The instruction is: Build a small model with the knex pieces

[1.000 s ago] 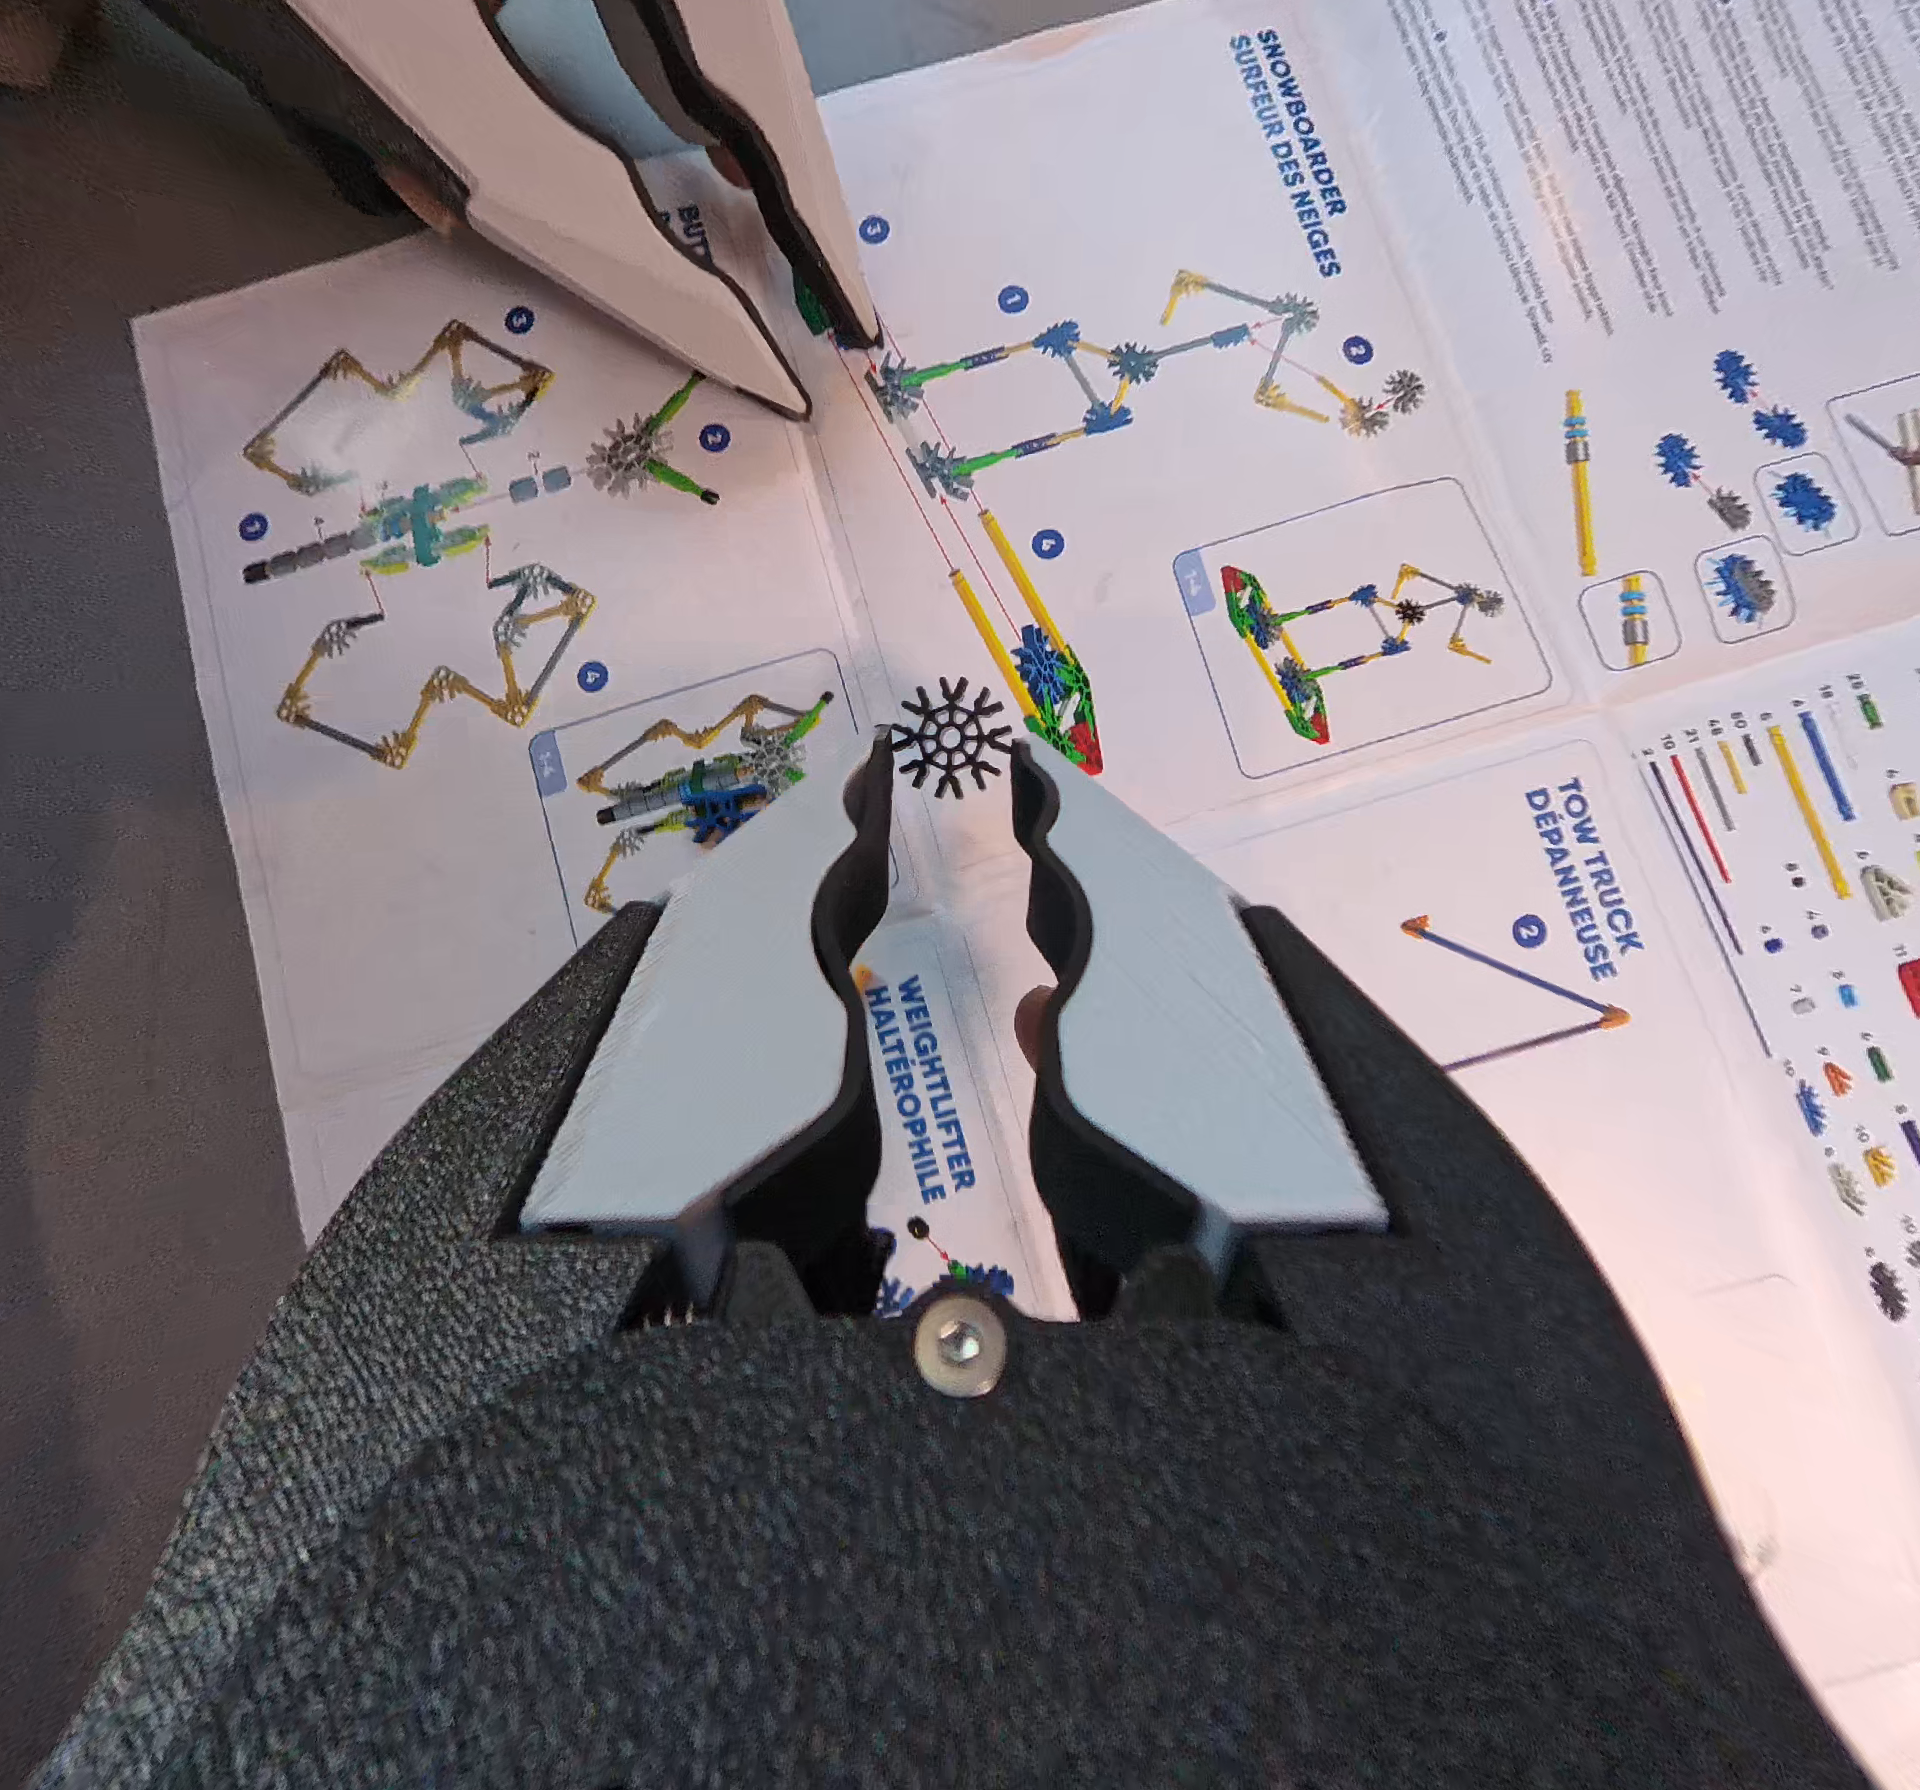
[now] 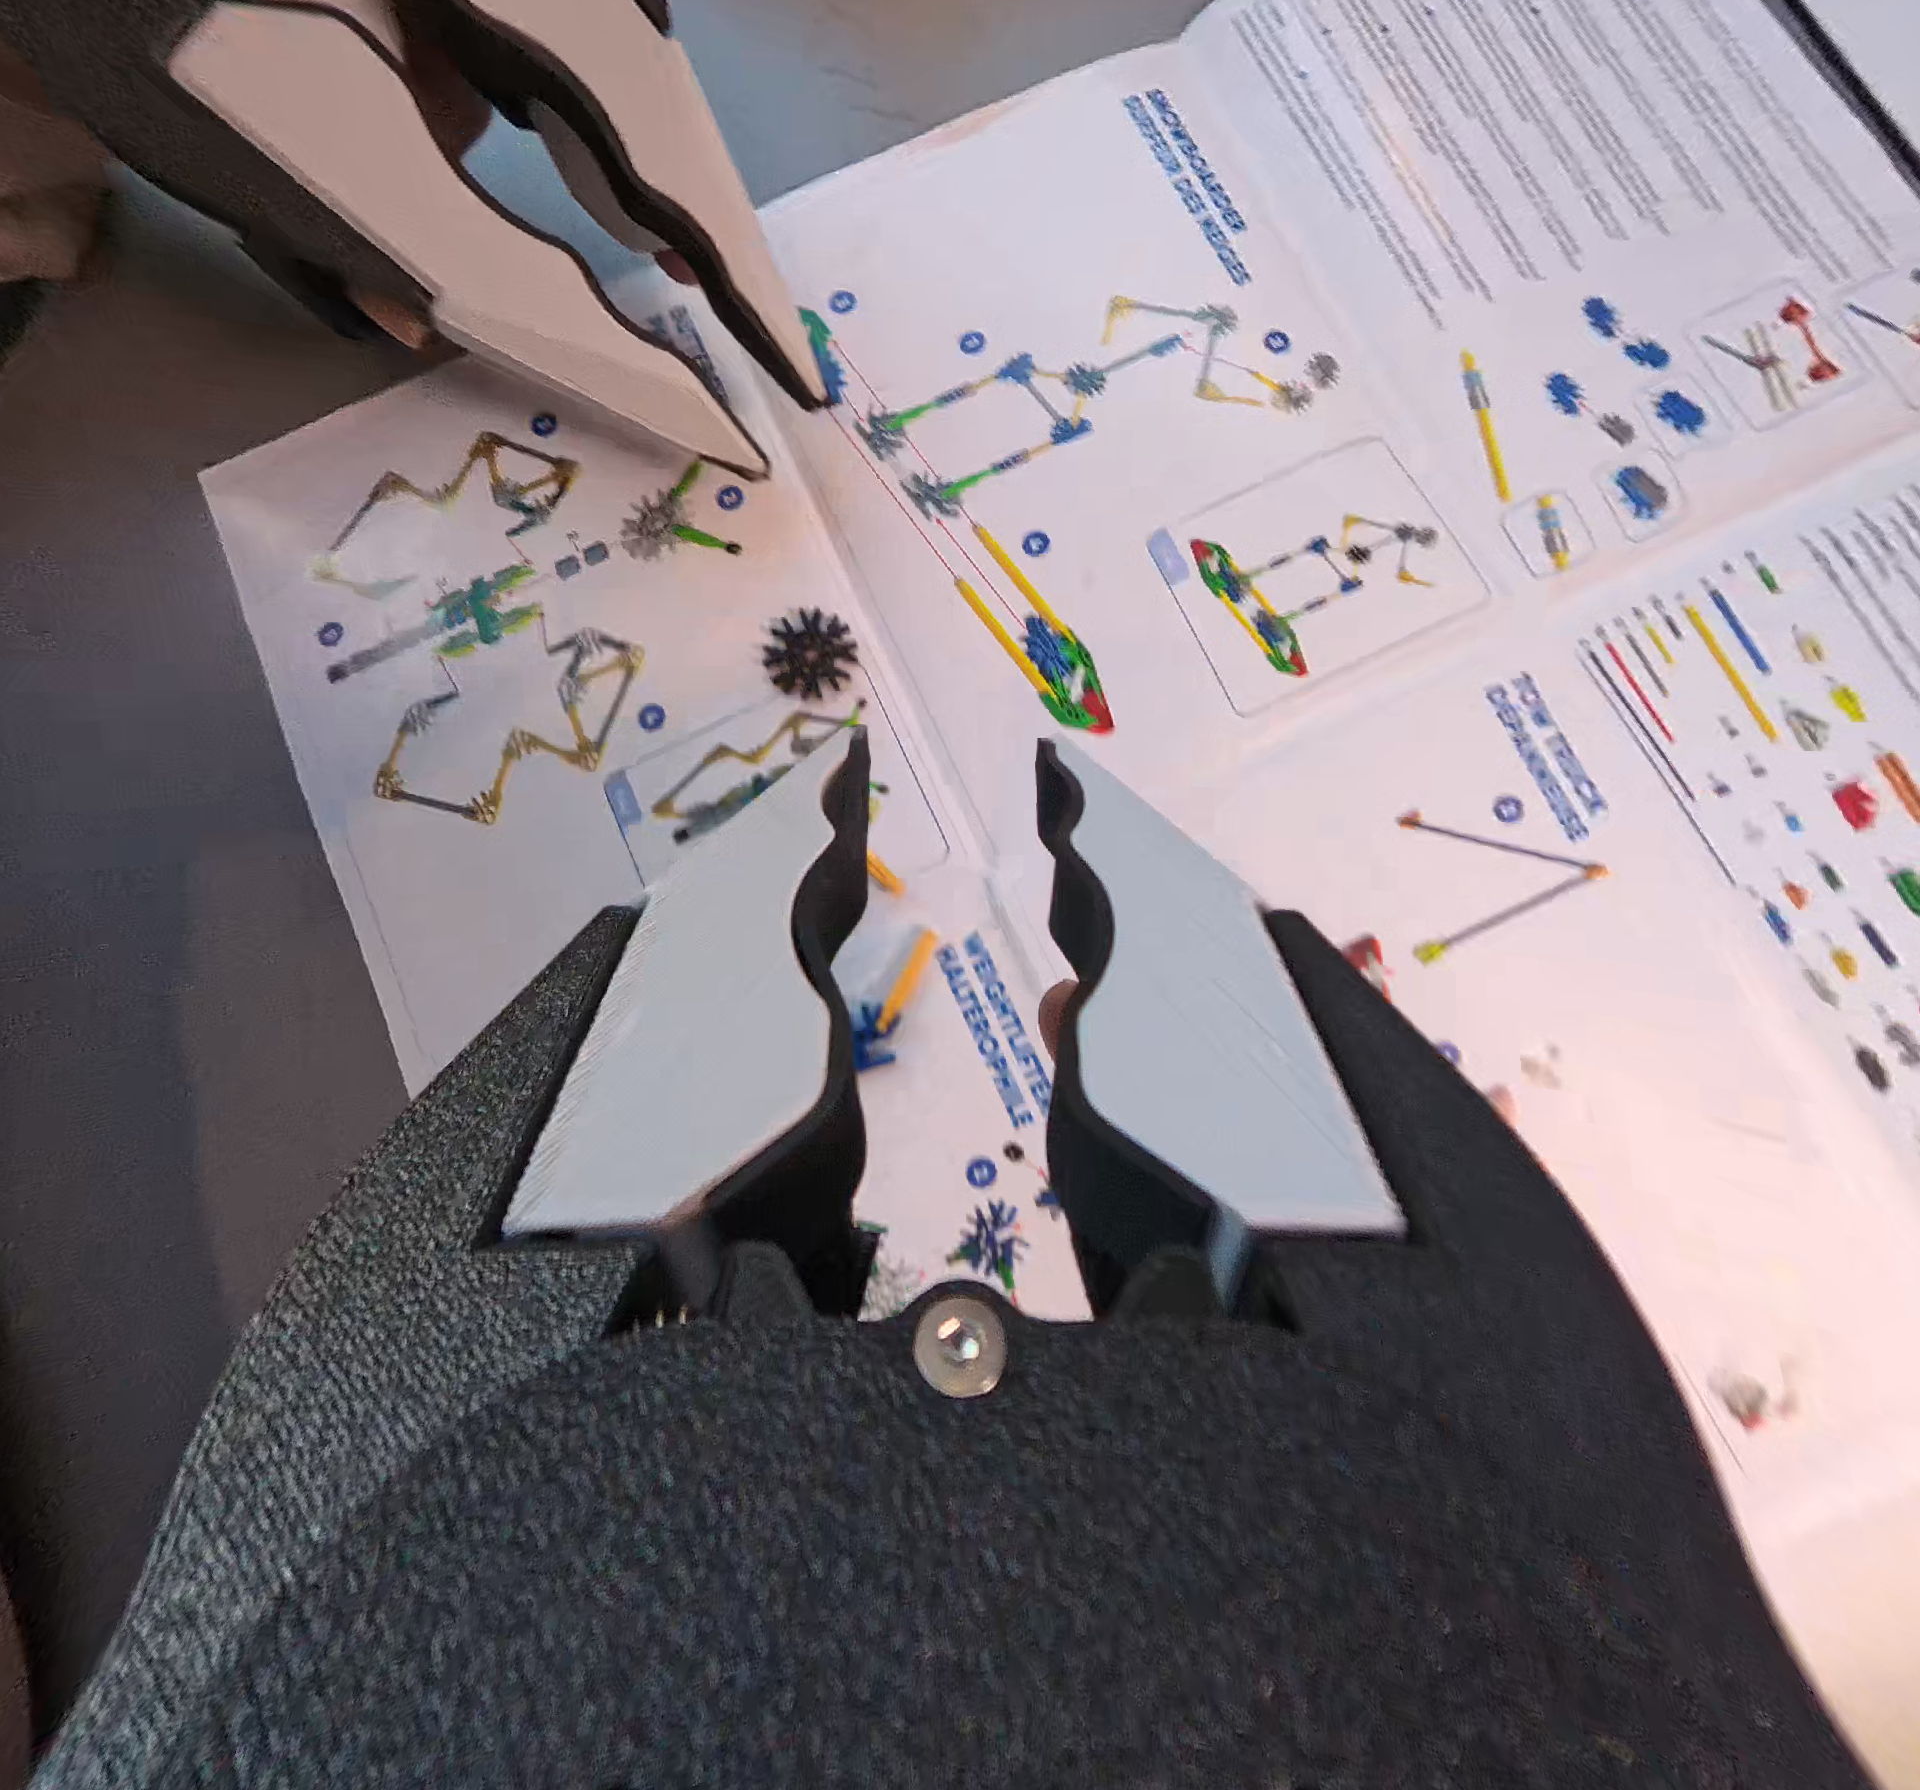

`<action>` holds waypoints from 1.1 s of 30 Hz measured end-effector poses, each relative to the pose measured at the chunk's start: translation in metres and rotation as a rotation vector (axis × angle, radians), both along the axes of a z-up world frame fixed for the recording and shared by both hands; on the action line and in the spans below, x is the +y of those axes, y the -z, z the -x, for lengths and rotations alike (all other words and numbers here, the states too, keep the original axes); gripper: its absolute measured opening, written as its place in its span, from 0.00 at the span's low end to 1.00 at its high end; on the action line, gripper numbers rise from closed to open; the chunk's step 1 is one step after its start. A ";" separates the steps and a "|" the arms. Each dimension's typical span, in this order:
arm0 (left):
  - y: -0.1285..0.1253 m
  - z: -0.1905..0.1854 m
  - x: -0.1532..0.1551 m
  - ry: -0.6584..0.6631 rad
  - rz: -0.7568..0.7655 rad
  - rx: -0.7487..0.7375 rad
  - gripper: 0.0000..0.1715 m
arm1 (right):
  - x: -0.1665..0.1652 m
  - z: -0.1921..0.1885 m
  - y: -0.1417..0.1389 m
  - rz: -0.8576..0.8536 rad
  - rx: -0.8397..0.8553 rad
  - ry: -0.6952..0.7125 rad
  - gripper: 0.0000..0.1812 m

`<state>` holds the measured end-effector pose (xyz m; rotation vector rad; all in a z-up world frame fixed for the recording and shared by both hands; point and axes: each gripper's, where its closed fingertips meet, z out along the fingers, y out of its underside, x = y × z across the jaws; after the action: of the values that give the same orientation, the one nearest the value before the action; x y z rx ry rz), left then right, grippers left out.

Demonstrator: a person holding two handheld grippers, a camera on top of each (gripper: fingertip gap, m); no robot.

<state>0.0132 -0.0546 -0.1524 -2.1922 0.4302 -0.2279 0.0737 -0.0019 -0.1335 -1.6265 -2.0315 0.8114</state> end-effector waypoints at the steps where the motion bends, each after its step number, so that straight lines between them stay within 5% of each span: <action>1: -0.005 -0.007 0.000 0.020 -0.012 -0.030 0.10 | 0.006 -0.011 0.001 -0.004 -0.013 0.010 0.17; 7: -0.010 -0.060 0.002 0.147 -0.024 -0.069 0.10 | 0.004 -0.064 0.025 -0.001 -0.075 0.030 0.14; 12: 0.000 -0.078 0.014 0.167 0.021 -0.033 0.11 | -0.007 -0.067 0.034 0.009 -0.046 0.025 0.13; 33: 0.011 -0.078 0.014 0.216 0.067 0.116 0.10 | -0.009 -0.062 0.036 -0.035 -0.012 0.036 0.03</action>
<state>0.0914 -0.0402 -0.1634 -2.2308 0.7358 -0.2359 0.1352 -0.0105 -0.1691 -1.6482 -2.0073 0.7511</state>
